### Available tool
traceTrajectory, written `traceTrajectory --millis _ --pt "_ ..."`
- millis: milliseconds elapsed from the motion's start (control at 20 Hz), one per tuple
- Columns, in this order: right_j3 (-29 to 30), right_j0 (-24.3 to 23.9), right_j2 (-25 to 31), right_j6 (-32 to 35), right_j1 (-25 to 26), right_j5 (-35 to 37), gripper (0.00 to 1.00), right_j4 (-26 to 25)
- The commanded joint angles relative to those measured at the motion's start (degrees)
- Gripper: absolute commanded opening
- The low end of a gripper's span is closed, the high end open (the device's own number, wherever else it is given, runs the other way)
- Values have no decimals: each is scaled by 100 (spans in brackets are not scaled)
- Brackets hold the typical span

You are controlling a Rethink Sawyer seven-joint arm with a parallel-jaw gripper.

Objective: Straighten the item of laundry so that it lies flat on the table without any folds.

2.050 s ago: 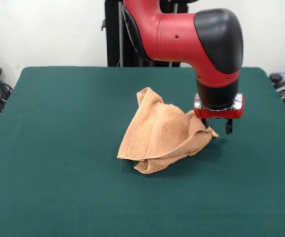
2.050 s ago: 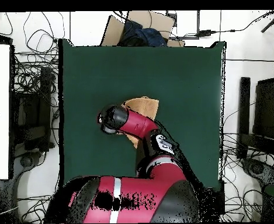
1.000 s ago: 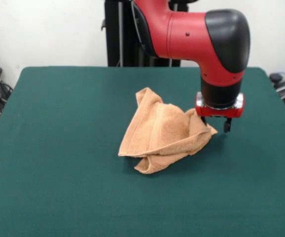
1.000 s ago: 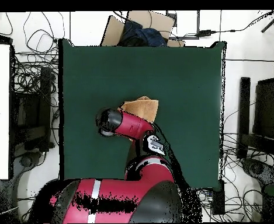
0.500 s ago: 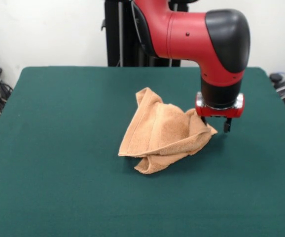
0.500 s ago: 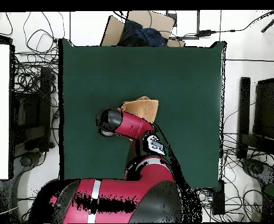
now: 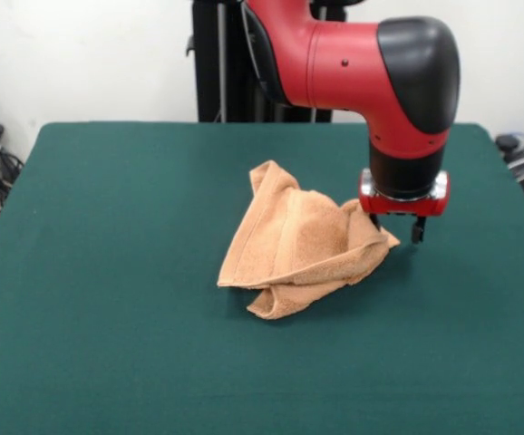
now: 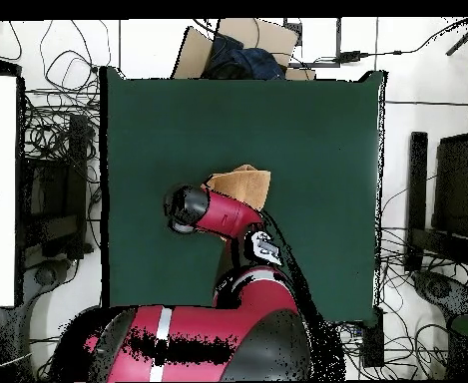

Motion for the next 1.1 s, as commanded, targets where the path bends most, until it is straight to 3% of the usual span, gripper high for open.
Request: traceTrajectory --millis 50,1100 --pt "300 -170 -518 1357 820 -838 100 -124" --pt "246 -78 -603 1405 822 -685 100 -94"
